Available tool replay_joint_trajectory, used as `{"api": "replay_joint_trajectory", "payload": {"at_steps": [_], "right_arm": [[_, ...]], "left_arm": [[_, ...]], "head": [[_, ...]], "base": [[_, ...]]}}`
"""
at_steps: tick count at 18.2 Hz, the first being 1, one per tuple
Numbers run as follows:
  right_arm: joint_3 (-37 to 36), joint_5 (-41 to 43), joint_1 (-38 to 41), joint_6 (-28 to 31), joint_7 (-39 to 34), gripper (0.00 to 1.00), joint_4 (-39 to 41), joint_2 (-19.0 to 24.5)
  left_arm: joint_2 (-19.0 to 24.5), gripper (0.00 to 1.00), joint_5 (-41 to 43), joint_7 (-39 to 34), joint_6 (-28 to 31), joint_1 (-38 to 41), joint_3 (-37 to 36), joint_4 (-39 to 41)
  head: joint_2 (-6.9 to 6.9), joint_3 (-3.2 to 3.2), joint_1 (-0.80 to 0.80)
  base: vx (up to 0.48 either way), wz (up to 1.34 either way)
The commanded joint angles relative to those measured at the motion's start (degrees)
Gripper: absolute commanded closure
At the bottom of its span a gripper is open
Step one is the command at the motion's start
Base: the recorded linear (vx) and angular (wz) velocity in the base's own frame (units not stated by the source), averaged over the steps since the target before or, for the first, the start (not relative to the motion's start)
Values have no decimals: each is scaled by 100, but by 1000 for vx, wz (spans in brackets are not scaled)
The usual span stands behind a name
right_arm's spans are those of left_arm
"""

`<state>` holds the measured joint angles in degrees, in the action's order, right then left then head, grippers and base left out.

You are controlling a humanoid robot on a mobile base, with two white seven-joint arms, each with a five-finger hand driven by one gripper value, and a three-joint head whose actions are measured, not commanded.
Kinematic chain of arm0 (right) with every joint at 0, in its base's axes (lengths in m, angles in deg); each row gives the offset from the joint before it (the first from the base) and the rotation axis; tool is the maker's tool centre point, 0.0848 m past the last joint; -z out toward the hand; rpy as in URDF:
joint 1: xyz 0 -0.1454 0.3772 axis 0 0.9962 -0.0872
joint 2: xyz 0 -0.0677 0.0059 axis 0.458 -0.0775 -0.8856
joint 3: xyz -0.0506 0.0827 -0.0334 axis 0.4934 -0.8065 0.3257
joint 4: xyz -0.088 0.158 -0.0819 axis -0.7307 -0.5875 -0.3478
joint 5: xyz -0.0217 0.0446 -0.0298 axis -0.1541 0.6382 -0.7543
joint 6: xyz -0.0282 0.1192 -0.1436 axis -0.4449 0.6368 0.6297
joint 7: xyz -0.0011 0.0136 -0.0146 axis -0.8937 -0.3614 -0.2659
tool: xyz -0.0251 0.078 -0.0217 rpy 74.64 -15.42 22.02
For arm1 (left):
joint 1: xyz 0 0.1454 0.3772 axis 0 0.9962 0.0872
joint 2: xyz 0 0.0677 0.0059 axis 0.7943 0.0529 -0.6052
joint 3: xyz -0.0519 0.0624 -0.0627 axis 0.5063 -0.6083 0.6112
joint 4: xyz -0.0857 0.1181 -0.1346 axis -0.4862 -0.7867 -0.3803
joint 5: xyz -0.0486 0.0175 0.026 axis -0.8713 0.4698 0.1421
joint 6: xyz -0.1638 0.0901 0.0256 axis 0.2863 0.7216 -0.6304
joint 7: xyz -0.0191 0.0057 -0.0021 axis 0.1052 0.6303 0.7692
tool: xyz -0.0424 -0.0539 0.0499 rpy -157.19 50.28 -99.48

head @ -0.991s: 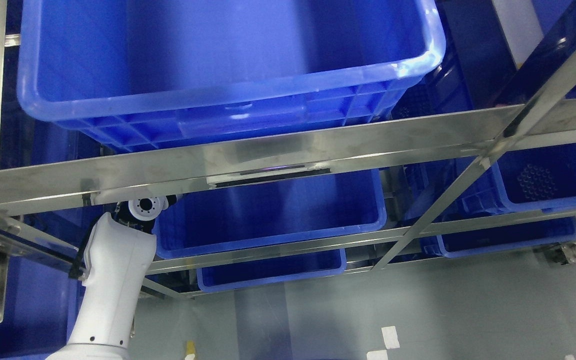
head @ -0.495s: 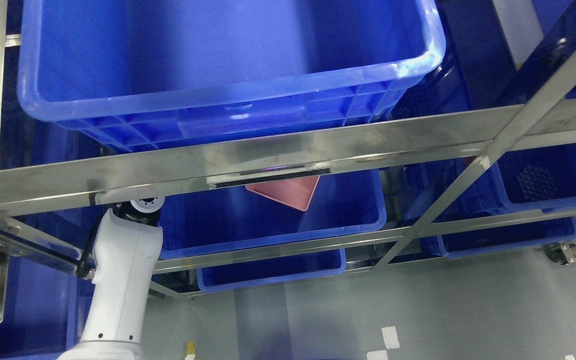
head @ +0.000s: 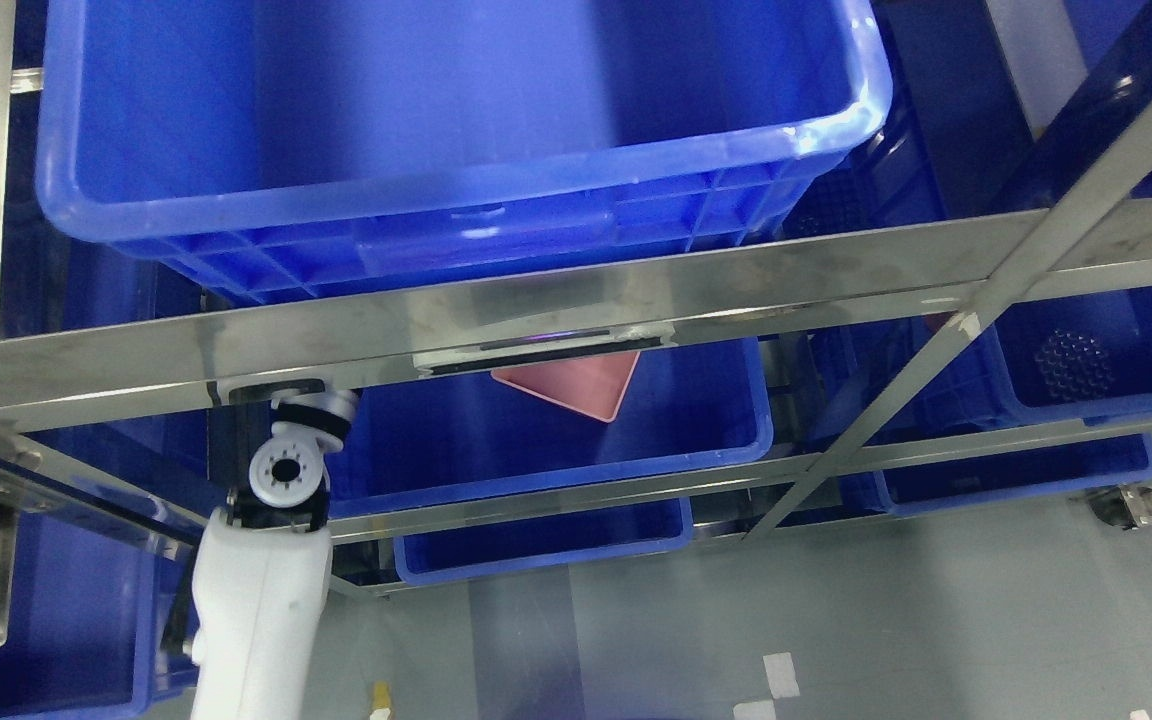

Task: Place storage box into left shelf container
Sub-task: 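Release the box and withdraw the left hand from the shelf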

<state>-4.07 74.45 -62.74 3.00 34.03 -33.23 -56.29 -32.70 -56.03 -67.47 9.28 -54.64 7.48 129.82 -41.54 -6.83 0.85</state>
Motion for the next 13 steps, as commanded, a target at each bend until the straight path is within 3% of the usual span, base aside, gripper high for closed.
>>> {"api": "replay_joint_trajectory", "payload": {"at_steps": [1,3,6,13], "right_arm": [[0,123,-26,37,0,0,100,-100],[0,123,-26,37,0,0,100,-100],[0,123,-26,37,0,0,100,-100],[0,123,-26,37,0,0,100,-100]], "left_arm": [[14,1,-542,-140,-398,958,128,1680],[14,1,-542,-254,-418,984,181,1680],[14,1,-550,-991,-163,1169,208,1680],[14,1,-577,-1002,83,1301,146,1671]], "head": [[0,0,0],[0,0,0],[0,0,0],[0,0,0]], "base": [[0,0],[0,0],[0,0],[0,0]]}}
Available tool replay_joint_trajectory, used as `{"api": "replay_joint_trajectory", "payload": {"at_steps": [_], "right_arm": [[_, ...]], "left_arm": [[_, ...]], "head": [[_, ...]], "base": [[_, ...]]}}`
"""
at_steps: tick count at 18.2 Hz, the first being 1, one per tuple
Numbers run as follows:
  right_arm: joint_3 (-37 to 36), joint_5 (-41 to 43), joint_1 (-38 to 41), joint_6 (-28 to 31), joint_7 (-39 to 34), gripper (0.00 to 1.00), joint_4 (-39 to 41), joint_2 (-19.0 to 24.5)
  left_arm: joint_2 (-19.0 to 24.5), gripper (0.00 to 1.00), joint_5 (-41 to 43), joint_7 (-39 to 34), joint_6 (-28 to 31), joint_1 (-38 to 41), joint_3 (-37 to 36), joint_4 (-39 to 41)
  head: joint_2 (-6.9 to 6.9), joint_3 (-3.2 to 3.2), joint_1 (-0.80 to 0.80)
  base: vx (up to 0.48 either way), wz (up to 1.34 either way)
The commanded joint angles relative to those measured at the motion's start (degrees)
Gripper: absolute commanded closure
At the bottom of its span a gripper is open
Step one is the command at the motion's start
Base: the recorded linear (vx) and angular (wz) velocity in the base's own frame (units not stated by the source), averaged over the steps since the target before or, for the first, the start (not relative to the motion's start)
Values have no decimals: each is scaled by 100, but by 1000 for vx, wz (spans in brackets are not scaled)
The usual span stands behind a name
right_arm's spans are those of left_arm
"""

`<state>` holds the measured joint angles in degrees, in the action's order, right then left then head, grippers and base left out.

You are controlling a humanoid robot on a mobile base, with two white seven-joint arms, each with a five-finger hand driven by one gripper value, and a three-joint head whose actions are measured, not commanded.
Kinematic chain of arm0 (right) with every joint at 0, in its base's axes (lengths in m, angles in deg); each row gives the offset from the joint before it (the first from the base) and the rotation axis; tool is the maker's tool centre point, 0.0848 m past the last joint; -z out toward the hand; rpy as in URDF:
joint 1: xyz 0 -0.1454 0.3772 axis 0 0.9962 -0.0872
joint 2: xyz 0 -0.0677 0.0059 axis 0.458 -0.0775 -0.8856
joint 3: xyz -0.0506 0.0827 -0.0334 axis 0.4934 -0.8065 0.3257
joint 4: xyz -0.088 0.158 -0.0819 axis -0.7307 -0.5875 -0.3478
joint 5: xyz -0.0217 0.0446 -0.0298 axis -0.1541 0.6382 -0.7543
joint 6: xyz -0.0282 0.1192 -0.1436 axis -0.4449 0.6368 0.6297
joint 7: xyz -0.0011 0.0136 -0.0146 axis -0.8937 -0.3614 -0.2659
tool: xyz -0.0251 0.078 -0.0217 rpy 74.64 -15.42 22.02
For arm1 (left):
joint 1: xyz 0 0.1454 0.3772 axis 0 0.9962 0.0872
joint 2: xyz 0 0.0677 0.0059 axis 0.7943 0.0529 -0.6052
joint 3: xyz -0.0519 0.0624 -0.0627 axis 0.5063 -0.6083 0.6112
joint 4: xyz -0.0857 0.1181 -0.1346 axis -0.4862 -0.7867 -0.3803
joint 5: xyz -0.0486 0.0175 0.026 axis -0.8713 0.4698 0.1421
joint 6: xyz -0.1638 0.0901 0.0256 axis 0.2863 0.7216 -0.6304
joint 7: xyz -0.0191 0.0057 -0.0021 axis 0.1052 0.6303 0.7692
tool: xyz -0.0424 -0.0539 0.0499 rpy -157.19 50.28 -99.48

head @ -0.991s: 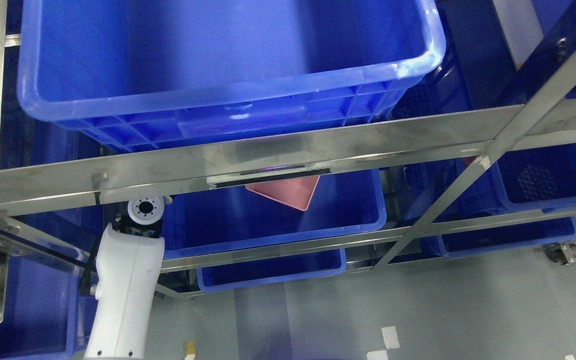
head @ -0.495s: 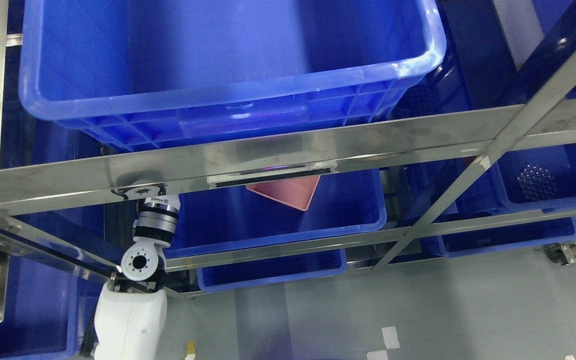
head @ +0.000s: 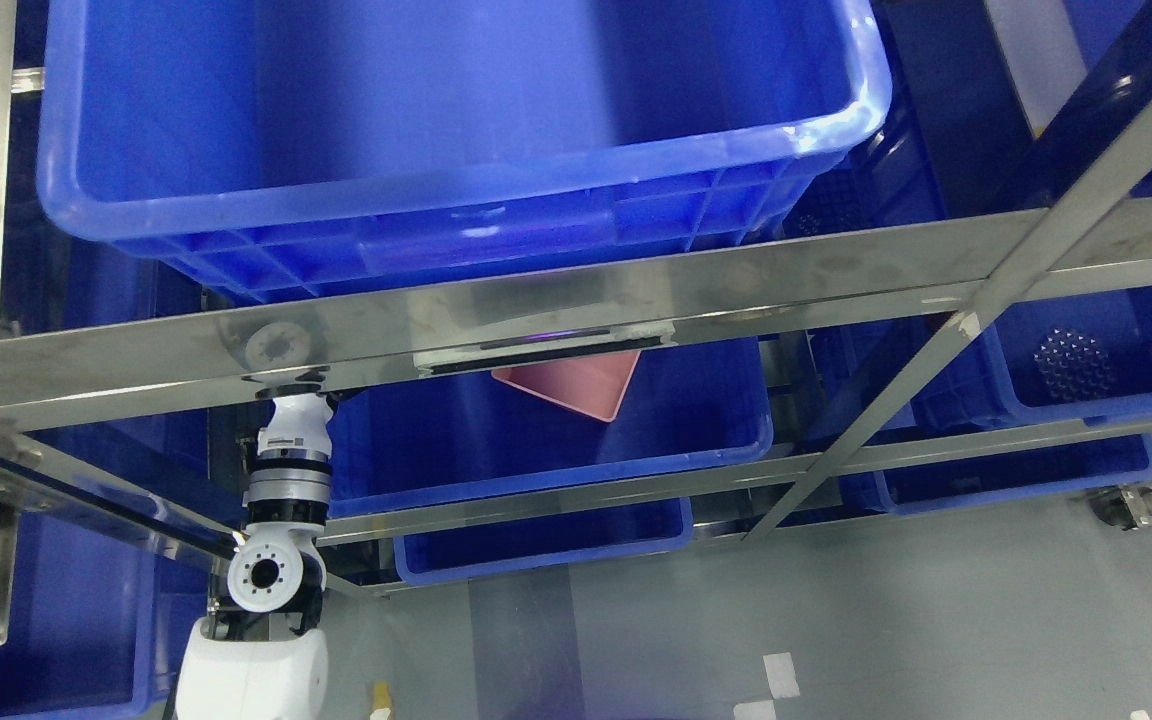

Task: Place storage box into left shelf container
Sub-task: 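Release the box and withdraw the left hand from the shelf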

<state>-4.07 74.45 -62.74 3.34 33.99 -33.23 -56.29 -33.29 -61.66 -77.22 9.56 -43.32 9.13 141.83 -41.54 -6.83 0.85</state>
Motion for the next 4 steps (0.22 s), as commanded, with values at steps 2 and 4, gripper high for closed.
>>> {"api": "replay_joint_trajectory", "payload": {"at_steps": [2,4], "right_arm": [[0,123,-18,3,4,0,100,-100],[0,123,-26,3,4,0,100,-100]], "left_arm": [[73,1,-14,-26,55,169,-19,470],[73,1,-14,-35,46,204,-19,470]], "head": [[0,0,0],[0,0,0]], "base": [[0,0],[0,0]]}}
